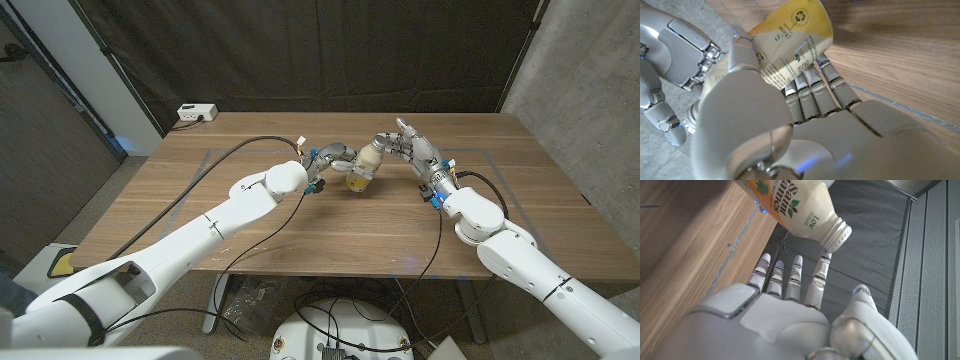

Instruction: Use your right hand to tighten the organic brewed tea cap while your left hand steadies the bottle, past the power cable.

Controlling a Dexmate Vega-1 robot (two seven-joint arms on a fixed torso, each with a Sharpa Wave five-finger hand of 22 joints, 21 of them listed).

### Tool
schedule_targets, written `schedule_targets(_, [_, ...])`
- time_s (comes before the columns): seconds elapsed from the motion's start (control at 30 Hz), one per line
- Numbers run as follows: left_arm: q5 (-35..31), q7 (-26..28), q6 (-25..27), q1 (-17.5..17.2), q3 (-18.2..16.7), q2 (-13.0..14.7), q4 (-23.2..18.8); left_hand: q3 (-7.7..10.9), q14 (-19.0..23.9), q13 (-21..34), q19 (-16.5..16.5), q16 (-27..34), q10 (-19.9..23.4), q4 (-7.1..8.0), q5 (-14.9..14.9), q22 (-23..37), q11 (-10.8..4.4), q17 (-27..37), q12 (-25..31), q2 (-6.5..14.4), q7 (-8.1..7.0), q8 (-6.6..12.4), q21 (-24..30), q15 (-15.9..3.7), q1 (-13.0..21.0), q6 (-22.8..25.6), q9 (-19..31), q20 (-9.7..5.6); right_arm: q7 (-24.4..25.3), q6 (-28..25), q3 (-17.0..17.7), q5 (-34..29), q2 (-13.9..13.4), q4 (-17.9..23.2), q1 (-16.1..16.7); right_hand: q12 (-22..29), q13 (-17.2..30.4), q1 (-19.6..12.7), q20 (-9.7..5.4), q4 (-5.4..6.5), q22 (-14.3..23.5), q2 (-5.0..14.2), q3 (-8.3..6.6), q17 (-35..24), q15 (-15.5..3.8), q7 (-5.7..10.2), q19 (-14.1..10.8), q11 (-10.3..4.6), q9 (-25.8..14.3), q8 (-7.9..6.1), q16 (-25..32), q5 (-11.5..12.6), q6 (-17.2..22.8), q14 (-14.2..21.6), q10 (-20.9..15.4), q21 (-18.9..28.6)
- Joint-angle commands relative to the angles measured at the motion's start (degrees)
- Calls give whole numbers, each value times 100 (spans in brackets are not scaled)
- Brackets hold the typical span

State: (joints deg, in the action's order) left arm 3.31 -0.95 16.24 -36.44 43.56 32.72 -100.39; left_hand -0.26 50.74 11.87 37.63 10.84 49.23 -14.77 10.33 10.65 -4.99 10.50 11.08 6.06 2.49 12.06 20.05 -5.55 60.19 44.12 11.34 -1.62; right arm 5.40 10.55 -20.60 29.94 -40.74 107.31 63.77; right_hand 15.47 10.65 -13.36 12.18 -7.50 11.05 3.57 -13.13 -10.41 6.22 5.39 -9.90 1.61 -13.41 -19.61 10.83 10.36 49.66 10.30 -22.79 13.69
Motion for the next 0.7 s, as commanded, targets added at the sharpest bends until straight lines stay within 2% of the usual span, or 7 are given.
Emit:
schedule_targets(0.03, [56,6,-138,1,-12,-30,94,1126,85,11,-28,38,-8,1061,-7,18,-5,22,6,329,17,-11,-34,-117,265,-30,9,17,30,3,18,27,25,19,37,-35,16,-46,25,2,32,-6,-32,-19,30,63,-65,38,-7,93,21,-24,136,55,24,22])
schedule_targets(0.17, [58,15,-161,-1,-14,-38,106,1142,85,11,-25,41,-13,1061,-7,17,-6,23,7,331,22,-15,-36,-133,267,-42,10,15,39,-10,30,62,34,28,51,-37,16,-39,25,6,32,-9,-29,-19,34,26,-81,43,4,135,16,-26,67,58,16,24])
schedule_targets(0.3, [66,44,-171,-20,-31,-39,99,1153,63,12,-32,33,-22,1061,-8,17,-7,23,5,331,17,-15,-40,-129,269,-44,10,16,27,-15,41,98,31,27,65,-28,16,-23,26,18,31,-10,-23,-21,53,-192,-110,109,9,198,17,-27,-34,95,-43,26])
schedule_targets(0.4, [74,60,-181,-32,-41,-42,93,1162,49,12,-33,30,-28,1061,-8,17,-14,23,4,330,2,-21,-42,-115,269,-59,11,16,24,-33,46,117,25,32,67,-24,16,-1,26,31,31,-15,-13,-23,83,-295,-125,134,10,249,22,-29,-130,126,-72,26])
schedule_targets(0.47, [73,94,-191,-51,-52,-45,78,1169,55,12,-36,34,-31,1061,-9,17,-8,23,5,327,8,-18,-45,-116,267,-55,11,12,23,-35,56,136,20,36,81,-14,15,14,26,40,30,-15,-7,-24,92,-351,-141,179,3,241,21,-30,-100,138,-113,28])
schedule_targets(0.7, [89,161,-162,-94,-79,-55,47,1184,44,13,-45,34,-57,1065,-12,16,-2,23,-1,319,9,-26,-53,-114,260,-78,12,10,54,-8,104,176,17,54,136,0,15,38,24,56,31,-10,0,-25,132,-398,-214,324,-34,167,37,-28,81,229,-195,47])
